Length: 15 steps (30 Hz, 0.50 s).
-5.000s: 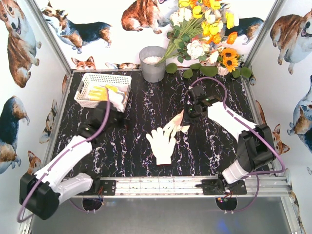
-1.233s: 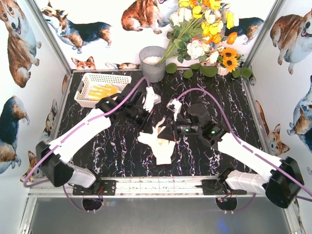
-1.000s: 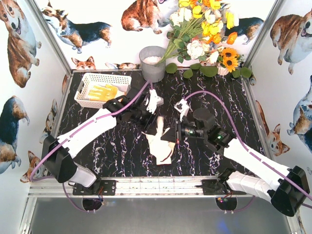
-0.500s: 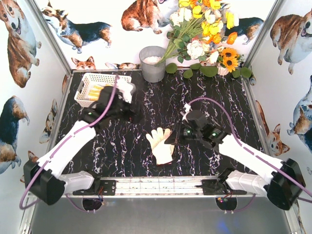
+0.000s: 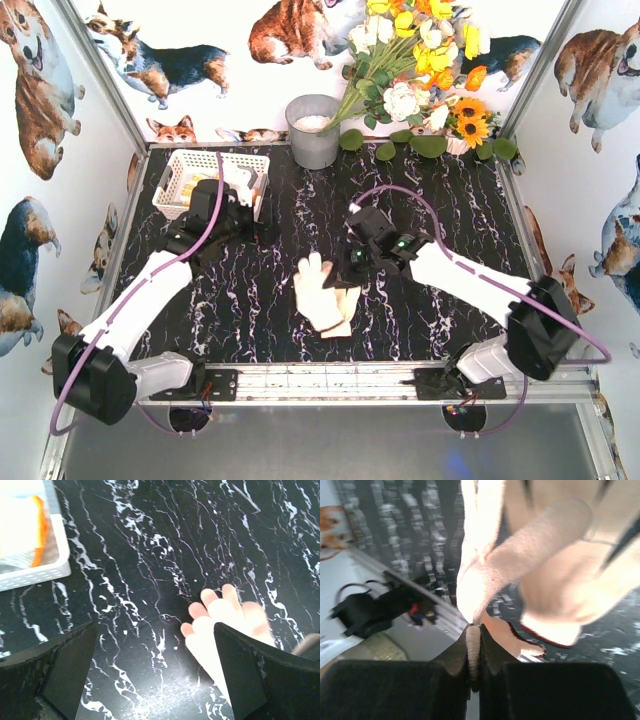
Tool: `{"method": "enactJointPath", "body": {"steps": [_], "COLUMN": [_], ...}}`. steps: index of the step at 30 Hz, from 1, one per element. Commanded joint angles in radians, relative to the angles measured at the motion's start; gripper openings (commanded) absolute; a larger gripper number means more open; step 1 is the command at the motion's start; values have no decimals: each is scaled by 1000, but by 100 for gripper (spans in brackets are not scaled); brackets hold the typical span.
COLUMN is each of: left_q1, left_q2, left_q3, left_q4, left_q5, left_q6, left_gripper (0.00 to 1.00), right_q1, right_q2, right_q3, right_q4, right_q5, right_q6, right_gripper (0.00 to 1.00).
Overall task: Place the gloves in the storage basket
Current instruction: Pair the glove with the glove.
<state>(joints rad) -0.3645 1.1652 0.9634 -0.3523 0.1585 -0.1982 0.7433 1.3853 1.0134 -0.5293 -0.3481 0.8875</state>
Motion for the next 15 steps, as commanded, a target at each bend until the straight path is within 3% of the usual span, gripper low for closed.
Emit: {"method": "enactJointPath", "body": {"steps": [1,5,11,15], "left_q1": [8,-3,-96,-180], "left_q2": [36,39,-3,4], "left_q3": [-31,-81,-195,-292], "left_q4": [71,105,166,220], "left_q5": [123,209,224,240], "left_q6": [-56,-135,-296,-430], "left_gripper": [95,95,94,90], "right_q1": [-31,-36,-41,-41], "right_q2": [88,177,187,165], "right_q3": [-51,-6,60,70], "right_q4": [-108,-169,-221,-275], "right_q5": [65,130,213,255], "right_q6": [-66,-133,-162,-162], "right_gripper": [0,0,1,31]}}
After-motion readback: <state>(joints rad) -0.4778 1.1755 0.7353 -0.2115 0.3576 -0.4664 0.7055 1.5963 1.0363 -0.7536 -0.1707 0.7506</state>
